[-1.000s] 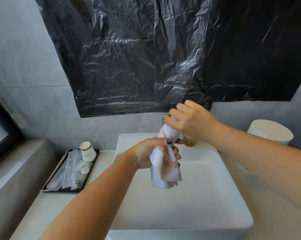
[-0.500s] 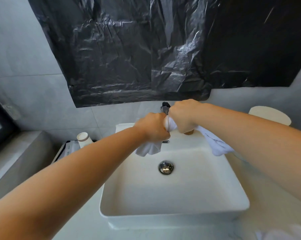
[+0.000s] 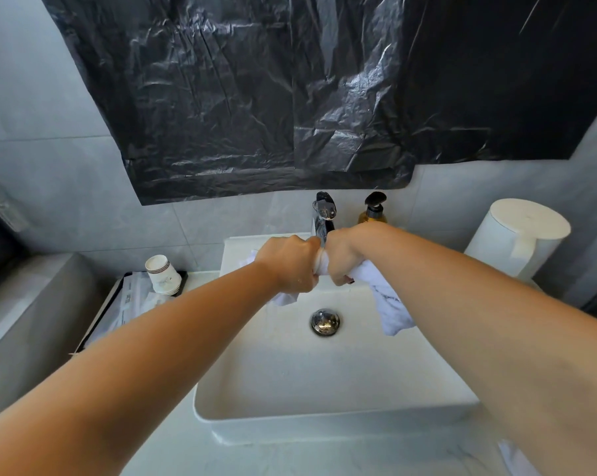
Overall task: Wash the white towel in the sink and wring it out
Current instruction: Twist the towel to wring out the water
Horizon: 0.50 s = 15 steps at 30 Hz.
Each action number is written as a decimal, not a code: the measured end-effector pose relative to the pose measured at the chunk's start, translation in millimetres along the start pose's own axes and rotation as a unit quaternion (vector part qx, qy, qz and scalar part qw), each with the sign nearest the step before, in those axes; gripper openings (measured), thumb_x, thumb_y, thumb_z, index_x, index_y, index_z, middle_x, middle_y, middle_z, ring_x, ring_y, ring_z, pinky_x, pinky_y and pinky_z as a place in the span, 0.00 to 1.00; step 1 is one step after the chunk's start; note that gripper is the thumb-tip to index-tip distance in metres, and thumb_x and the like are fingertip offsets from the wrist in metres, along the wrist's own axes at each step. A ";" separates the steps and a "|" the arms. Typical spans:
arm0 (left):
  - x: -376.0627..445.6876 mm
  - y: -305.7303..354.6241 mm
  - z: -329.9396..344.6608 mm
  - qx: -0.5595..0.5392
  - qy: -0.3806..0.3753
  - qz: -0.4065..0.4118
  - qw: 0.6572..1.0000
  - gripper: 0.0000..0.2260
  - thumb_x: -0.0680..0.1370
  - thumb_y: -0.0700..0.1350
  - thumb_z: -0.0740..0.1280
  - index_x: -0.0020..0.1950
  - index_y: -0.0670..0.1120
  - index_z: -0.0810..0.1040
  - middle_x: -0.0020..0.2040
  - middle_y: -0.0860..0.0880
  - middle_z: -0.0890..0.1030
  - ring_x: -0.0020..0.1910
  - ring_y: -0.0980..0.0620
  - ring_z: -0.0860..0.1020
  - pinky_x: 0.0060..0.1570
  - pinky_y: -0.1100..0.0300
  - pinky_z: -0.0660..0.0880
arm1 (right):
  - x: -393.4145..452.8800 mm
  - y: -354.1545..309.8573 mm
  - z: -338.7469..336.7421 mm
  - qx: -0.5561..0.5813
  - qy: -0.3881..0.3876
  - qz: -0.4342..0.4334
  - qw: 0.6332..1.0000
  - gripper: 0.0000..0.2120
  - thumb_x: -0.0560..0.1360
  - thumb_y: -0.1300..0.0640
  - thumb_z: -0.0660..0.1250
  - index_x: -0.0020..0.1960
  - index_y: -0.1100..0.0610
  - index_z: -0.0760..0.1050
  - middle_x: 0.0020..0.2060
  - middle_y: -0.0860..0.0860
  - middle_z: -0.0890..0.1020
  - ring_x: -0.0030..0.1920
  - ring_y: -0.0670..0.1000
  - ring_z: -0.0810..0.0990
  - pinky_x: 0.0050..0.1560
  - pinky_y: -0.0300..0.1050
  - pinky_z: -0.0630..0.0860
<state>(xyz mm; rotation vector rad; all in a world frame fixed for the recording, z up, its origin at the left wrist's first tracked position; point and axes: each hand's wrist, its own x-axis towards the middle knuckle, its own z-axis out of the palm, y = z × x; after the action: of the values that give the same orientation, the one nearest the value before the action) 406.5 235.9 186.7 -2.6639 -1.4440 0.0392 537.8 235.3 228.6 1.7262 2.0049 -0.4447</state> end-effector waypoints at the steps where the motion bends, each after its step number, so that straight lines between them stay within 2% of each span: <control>1: -0.3 -0.7 1.0 0.003 0.000 0.002 1.000 0.17 0.75 0.53 0.66 0.60 0.48 0.69 0.51 0.47 0.80 0.46 0.43 0.78 0.41 0.55 0.70 | 0.1 -0.5 0.3 0.005 -0.005 0.002 1.000 0.09 0.65 0.59 0.72 0.41 0.57 0.72 0.36 0.52 0.74 0.36 0.54 0.73 0.37 0.44 0.69; 6: -0.4 -3.6 2.1 0.023 0.006 0.009 1.000 0.16 0.75 0.52 0.66 0.59 0.47 0.68 0.49 0.47 0.80 0.40 0.44 0.73 0.40 0.55 0.69 | -1.1 -2.7 0.7 0.021 -0.017 0.011 1.000 0.10 0.65 0.58 0.72 0.40 0.57 0.72 0.38 0.52 0.75 0.36 0.53 0.74 0.38 0.44 0.70; 12: -2.0 -5.7 7.3 0.059 0.017 0.042 0.997 0.17 0.75 0.54 0.66 0.59 0.46 0.68 0.51 0.46 0.81 0.45 0.41 0.79 0.40 0.55 0.67 | -2.1 -3.5 8.6 0.064 -0.022 0.019 0.998 0.08 0.63 0.58 0.72 0.39 0.58 0.74 0.37 0.52 0.77 0.34 0.54 0.75 0.37 0.43 0.70; 15: -7.0 -3.9 12.9 0.073 0.011 0.053 0.996 0.19 0.76 0.54 0.65 0.62 0.46 0.68 0.53 0.46 0.81 0.47 0.41 0.80 0.41 0.56 0.67 | -0.7 -5.2 20.1 0.082 -0.034 0.017 0.996 0.10 0.62 0.57 0.72 0.40 0.58 0.74 0.41 0.53 0.79 0.36 0.54 0.77 0.38 0.43 0.73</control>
<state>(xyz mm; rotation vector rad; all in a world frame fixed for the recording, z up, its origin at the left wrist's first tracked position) 398.4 233.3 174.0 -2.6108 -1.2404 0.1195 535.4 223.4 211.7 1.8141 1.9344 -0.6642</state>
